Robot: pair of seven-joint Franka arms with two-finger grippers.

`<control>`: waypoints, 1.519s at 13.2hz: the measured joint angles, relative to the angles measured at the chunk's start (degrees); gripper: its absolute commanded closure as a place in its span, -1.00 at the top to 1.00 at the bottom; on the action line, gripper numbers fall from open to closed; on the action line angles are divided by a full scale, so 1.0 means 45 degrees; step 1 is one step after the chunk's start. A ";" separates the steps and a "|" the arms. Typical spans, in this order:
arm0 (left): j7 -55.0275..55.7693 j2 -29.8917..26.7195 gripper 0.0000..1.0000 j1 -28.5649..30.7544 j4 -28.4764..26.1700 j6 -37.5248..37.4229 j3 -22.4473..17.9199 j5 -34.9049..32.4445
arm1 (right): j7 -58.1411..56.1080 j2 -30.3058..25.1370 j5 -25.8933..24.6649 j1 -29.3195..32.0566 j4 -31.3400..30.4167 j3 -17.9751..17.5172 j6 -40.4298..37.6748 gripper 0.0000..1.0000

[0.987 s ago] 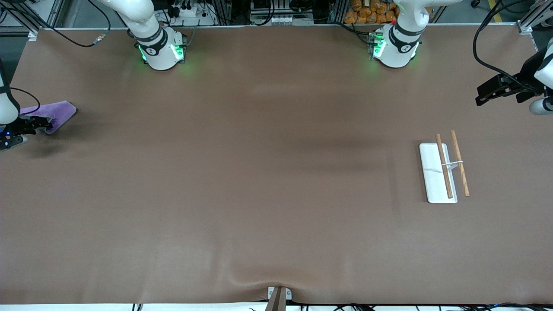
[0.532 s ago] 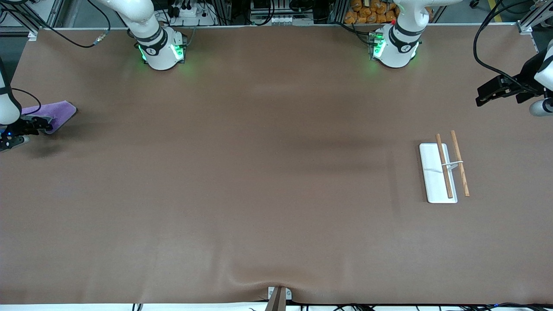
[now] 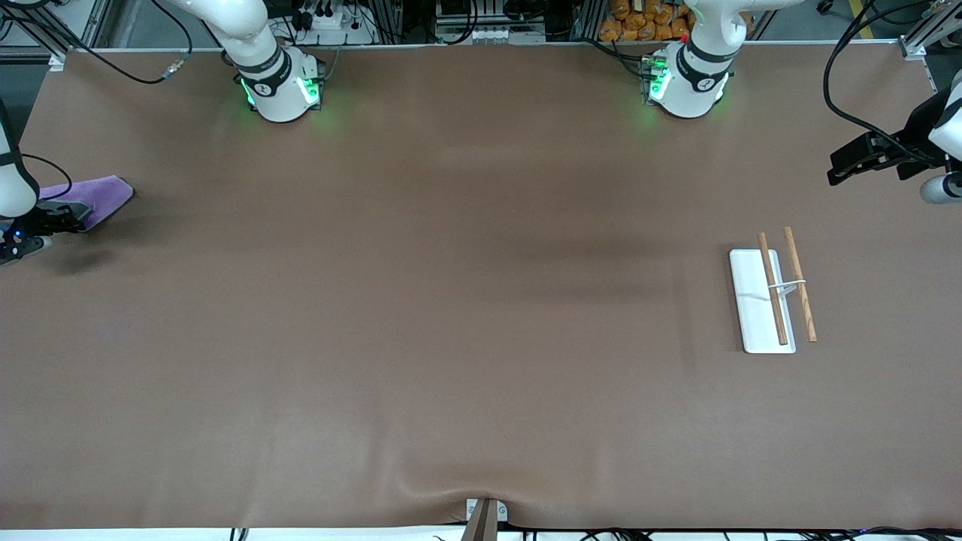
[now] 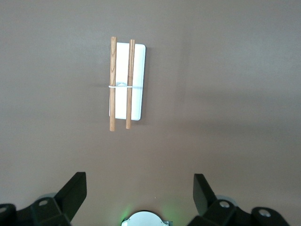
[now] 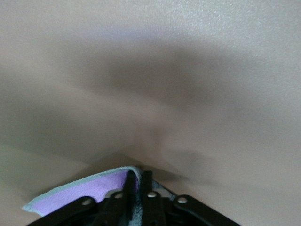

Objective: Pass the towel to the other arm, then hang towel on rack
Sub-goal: 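Lift the towel with the right gripper and carry it toward the table middle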

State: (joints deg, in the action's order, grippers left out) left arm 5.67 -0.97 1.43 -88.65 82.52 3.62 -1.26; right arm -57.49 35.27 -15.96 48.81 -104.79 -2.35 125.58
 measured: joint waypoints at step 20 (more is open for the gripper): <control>0.0000 0.0123 1.00 0.0001 -0.0005 0.0000 0.0005 0.0000 | 0.6176 -0.2108 0.1394 -0.4393 0.2498 -0.0493 -0.7218 -1.00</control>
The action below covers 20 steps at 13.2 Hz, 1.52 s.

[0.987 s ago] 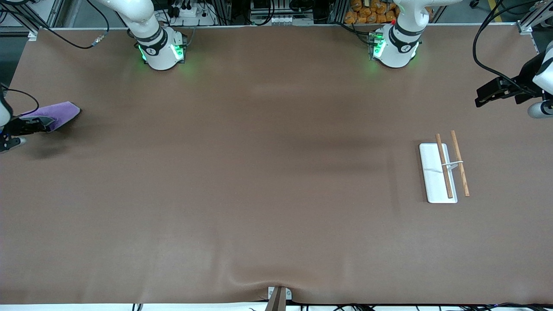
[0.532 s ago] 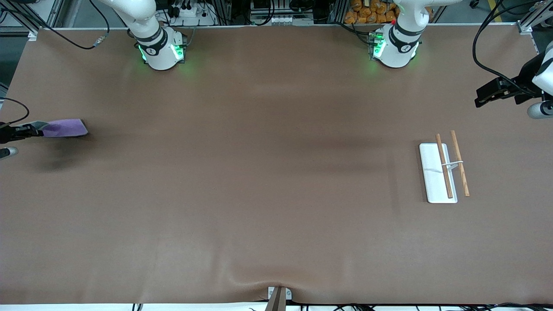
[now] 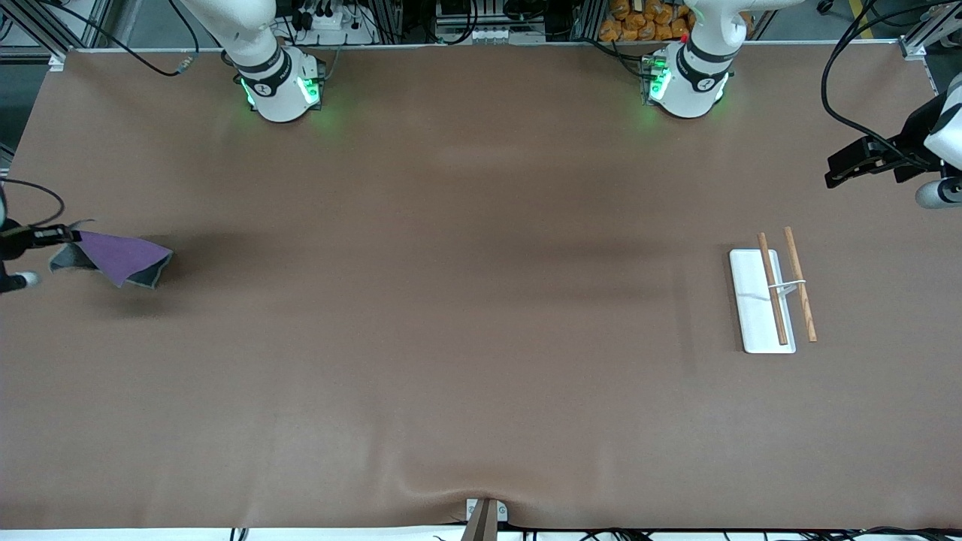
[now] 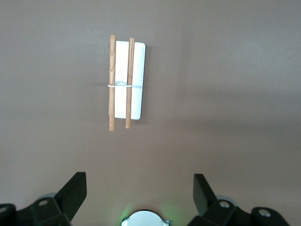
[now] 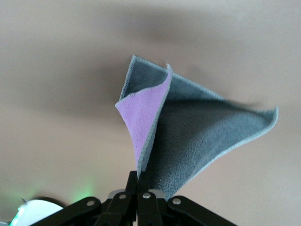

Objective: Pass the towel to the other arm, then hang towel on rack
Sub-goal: 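Lift the towel with the right gripper and carry it toward the table middle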

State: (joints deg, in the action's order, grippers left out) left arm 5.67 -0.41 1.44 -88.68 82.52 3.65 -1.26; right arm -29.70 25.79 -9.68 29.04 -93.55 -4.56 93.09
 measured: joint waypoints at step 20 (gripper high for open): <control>0.0000 0.0010 1.00 -0.0003 0.0000 0.0000 0.0005 0.0000 | 1.5356 -0.1944 0.5978 -0.8156 0.1640 -0.0069 -0.2949 -1.00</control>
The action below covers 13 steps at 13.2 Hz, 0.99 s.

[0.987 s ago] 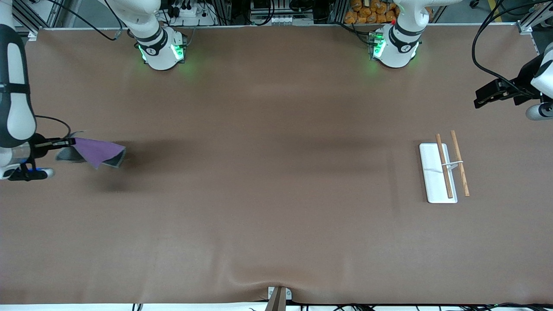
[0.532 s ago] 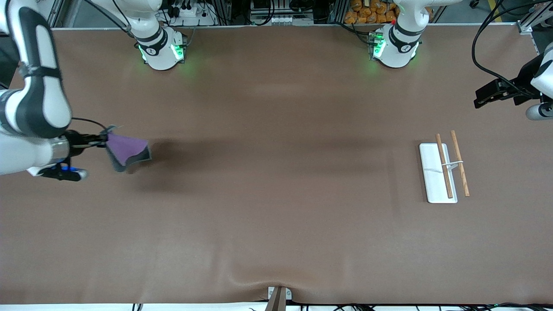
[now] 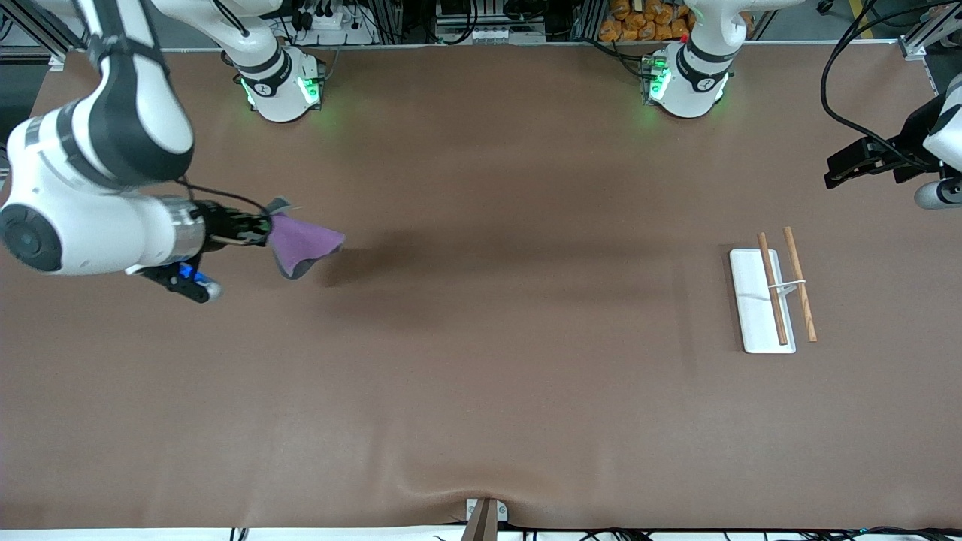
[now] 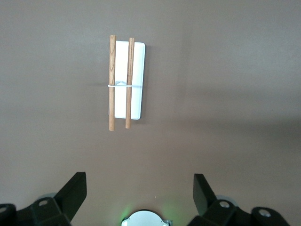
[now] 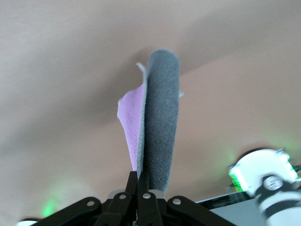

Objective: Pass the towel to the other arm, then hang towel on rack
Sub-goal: 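Lift the towel with the right gripper and carry it toward the table middle, then carry the towel with the right gripper while the left gripper approaches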

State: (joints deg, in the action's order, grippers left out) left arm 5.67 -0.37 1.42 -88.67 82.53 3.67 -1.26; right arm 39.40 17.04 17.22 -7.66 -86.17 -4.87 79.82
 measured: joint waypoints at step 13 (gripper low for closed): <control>0.1873 0.0940 1.00 -0.0634 0.0016 0.0861 0.0235 0.0623 | 0.8874 0.1062 0.2555 -0.3921 0.2133 0.0023 0.5294 -1.00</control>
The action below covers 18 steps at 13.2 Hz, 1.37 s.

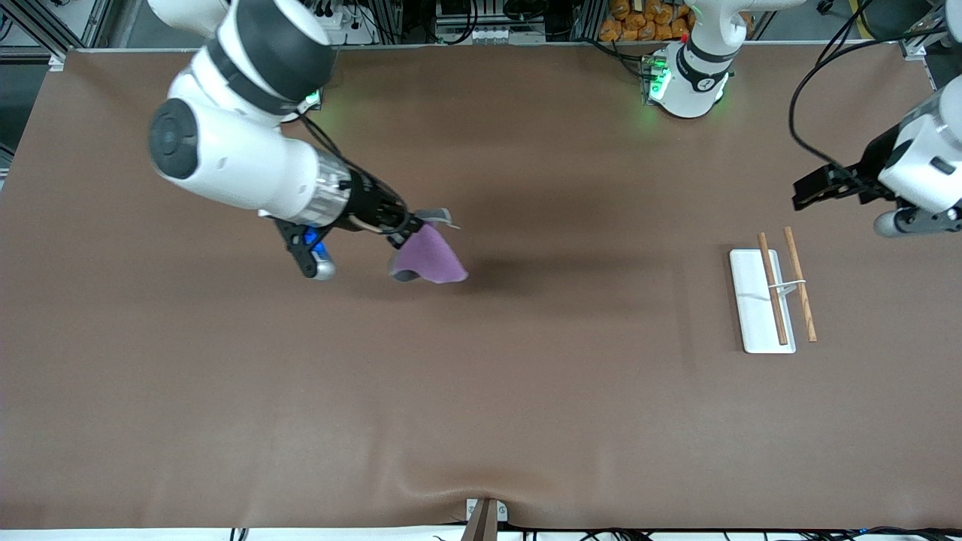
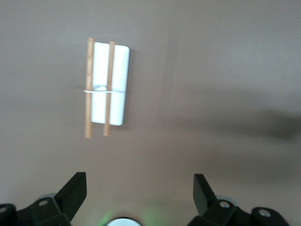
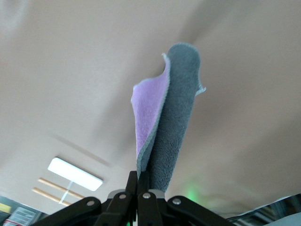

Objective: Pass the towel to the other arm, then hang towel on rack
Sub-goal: 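Carry the towel with the right gripper while the left gripper approaches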

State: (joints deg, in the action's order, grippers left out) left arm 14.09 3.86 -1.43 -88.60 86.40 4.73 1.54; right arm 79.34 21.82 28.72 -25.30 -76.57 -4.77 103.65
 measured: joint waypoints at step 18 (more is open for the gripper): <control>1.0046 0.1920 1.00 -0.2622 0.0733 0.3345 0.0144 0.2726 | 0.8648 0.2746 0.1155 -0.3470 0.2644 0.0098 0.7868 -1.00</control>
State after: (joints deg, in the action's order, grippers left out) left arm 59.30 12.50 -13.22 -85.30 101.45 5.38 13.81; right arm 118.25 34.17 33.91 -40.92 -64.68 -4.32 139.05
